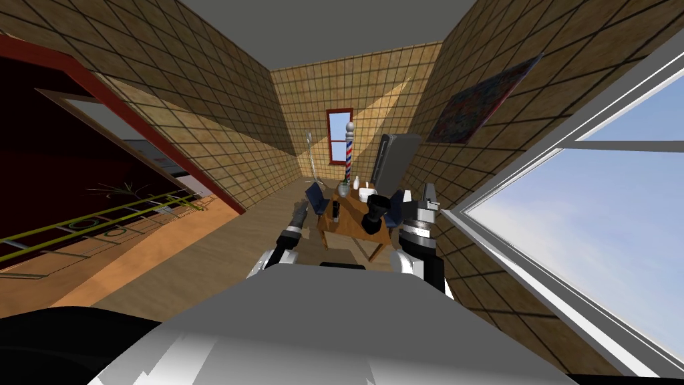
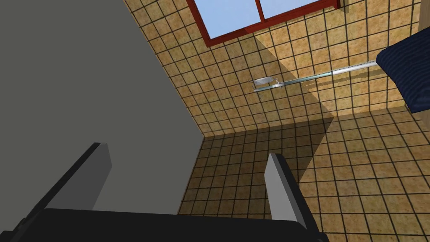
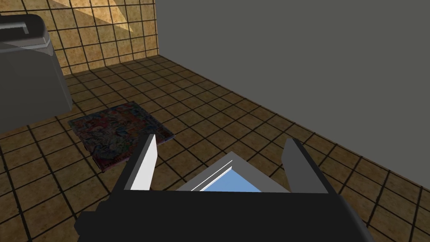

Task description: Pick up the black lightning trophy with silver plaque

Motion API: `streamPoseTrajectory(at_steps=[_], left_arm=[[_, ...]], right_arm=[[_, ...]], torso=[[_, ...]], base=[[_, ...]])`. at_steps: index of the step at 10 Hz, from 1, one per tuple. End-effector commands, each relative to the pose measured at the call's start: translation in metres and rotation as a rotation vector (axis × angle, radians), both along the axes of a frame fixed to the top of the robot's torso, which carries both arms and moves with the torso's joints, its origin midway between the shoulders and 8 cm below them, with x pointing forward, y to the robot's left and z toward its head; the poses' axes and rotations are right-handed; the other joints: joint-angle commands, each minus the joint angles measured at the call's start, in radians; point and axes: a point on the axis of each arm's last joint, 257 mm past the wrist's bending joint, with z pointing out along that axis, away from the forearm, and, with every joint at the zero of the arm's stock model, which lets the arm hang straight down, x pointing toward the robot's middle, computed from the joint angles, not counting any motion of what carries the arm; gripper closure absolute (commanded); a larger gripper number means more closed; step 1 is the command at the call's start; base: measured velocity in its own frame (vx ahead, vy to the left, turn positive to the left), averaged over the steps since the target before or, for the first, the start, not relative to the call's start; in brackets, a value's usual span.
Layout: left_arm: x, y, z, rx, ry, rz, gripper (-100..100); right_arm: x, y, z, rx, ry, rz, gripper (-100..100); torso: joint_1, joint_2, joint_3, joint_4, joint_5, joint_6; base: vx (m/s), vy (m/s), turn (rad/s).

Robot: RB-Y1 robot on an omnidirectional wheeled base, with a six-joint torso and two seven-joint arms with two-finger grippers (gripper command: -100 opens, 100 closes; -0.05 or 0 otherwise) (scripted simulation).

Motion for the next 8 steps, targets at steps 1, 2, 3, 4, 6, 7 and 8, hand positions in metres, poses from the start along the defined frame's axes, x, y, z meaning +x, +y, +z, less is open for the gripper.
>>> streamPoseTrajectory(at_steps=[1,2,3,4,6,7,8], left_arm=[[0.004,0.003,-0.017,0.025,0.05,0.011,-100],[0.007,0.005,-0.033,0.047,0.091,0.02,-100],[0.009,0.006,-0.048,0.071,0.13,0.028,-100],[0.01,0.008,-0.063,0.095,0.167,0.035,-100],[0.013,0.011,-0.091,0.149,0.235,0.046,-100],[0.013,0.011,-0.091,0.149,0.235,0.046,-100],[0.013,0.013,-0.104,0.179,0.265,0.05,-100]], right_arm=[[0.0,0.0,0.0,0.0,0.0,0.0,0],[0.0,0.0,0.0,0.0,0.0,0.0,0],[0.0,0.0,0.0,0.0,0.0,0.0,0],[0.0,0.0,0.0,0.0,0.0,0.0,0],[0.0,0.0,0.0,0.0,0.0,0.0,0],[0.0,0.0,0.0,0.0,0.0,0.0,0],[0.0,0.0,0.0,0.0,0.0,0.0,0]], torso=[[0.0,0.0,0.0,0.0,0.0,0.0],[0.0,0.0,0.0,0.0,0.0,0.0],[0.0,0.0,0.0,0.0,0.0,0.0],[0.0,-0.002,-0.001,0.0,0.0,0.0],[0.001,-0.002,-0.001,0.0,0.0,0.0],[0.0,-0.002,-0.001,0.0,0.0,0.0],[0.001,-0.002,-0.001,0.0,0.0,0.0]], base=[[-0.029,-0.034,-0.031],[-0.031,-0.045,-0.061],[0.003,-0.035,-0.099],[0.0,-0.032,-0.083],[0.0,-0.036,-0.071],[0.0,-0.028,0.019],[0.0,-0.021,-0.038]])
